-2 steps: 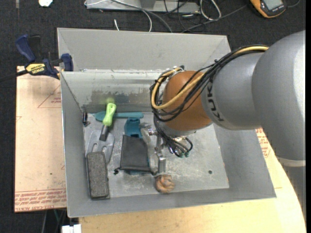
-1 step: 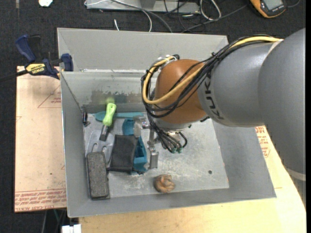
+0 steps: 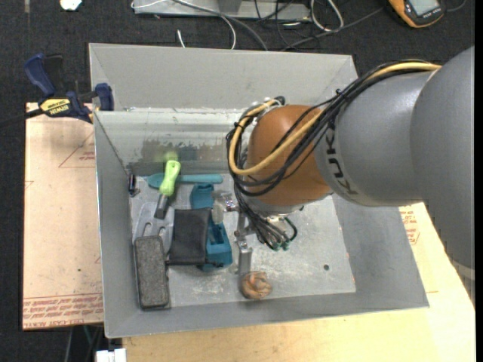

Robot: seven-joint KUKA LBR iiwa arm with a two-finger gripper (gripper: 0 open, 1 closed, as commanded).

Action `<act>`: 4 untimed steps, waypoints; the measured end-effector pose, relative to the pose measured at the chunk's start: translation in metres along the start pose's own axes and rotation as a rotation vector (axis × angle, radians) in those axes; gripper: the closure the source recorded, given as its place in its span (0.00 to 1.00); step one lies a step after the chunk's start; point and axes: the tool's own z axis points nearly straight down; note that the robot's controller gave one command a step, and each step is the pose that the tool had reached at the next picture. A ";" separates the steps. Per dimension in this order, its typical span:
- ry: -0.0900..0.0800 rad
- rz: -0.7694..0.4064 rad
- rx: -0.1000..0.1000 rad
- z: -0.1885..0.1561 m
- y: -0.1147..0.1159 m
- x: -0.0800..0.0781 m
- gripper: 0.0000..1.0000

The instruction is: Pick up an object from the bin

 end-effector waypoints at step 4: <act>0.004 -0.013 -0.004 0.035 0.020 -0.042 0.00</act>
Offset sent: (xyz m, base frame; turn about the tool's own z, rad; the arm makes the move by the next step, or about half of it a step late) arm 0.0454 0.0254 -0.0379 -0.0278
